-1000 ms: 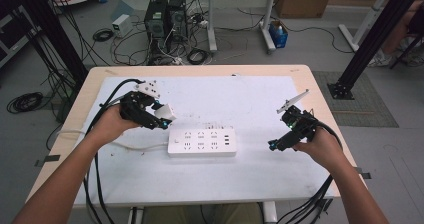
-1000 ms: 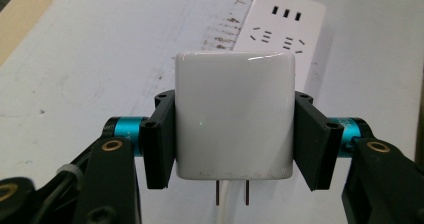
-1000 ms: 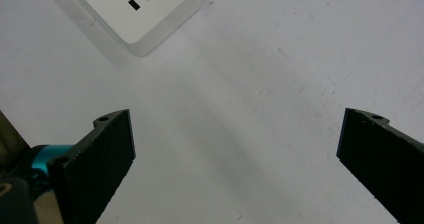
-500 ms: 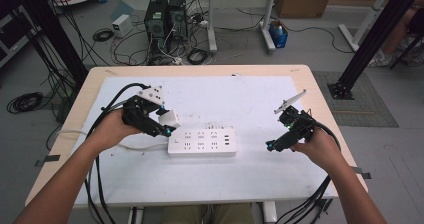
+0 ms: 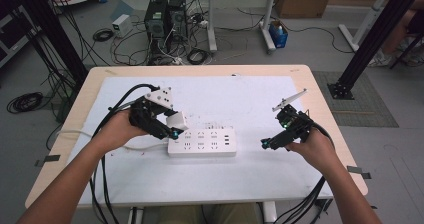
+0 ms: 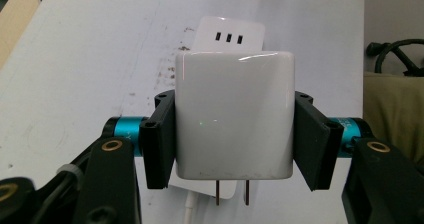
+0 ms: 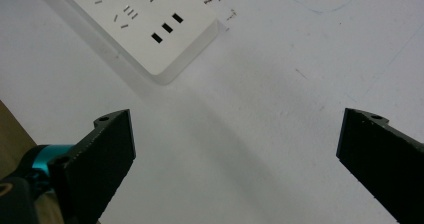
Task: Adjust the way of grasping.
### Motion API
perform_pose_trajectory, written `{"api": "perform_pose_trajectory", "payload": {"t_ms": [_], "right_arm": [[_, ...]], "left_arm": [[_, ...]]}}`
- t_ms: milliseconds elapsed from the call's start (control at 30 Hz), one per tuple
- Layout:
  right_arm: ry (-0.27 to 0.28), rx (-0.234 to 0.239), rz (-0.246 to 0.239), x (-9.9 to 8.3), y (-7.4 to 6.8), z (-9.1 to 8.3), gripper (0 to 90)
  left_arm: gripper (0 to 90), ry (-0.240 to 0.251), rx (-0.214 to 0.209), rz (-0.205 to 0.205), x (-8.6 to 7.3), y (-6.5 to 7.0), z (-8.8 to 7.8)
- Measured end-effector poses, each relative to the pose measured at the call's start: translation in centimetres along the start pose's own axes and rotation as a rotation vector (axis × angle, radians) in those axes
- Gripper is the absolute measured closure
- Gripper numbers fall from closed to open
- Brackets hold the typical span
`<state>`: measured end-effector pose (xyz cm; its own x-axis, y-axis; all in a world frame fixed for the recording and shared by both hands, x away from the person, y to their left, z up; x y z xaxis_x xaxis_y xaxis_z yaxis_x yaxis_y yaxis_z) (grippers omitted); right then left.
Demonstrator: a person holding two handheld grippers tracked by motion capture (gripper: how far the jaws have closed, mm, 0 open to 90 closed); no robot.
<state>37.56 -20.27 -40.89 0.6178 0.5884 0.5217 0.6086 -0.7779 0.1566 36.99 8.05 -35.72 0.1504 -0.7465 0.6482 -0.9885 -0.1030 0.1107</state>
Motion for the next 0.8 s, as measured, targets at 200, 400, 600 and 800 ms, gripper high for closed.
{"api": "perform_pose_trajectory", "payload": {"t_ms": [200,400,600,800], "right_arm": [[0.027,0.022,0.058,0.8,-0.6,-0.2,1.6],[0.056,0.111,0.182,1.8,-1.9,-0.8,1.6],[0.085,0.287,0.337,3.7,-3.9,-1.3,1.7],[0.107,0.461,0.422,5.8,-6.3,-1.5,1.7]], "left_arm": [[42.5,-0.004,-0.002,0.037,0.8,0.1,0.8],[42.6,-0.019,-0.020,0.110,1.9,1.3,2.1],[42.6,-0.021,-0.035,0.131,2.7,1.5,2.9],[42.5,-0.020,-0.041,0.151,3.7,1.6,4.1]]}}
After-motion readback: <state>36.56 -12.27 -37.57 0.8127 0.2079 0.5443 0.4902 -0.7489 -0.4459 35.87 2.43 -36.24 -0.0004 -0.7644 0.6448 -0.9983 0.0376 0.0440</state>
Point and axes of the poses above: each handheld gripper's, and its own axes: z roughly forward along the jaws, x roughly out of its top, y roughly to its right, the point moved 10 cm from there along z, roughly forward along the jaws, and after that the axes turned 14 degrees about -x, right-handed, at the moved point
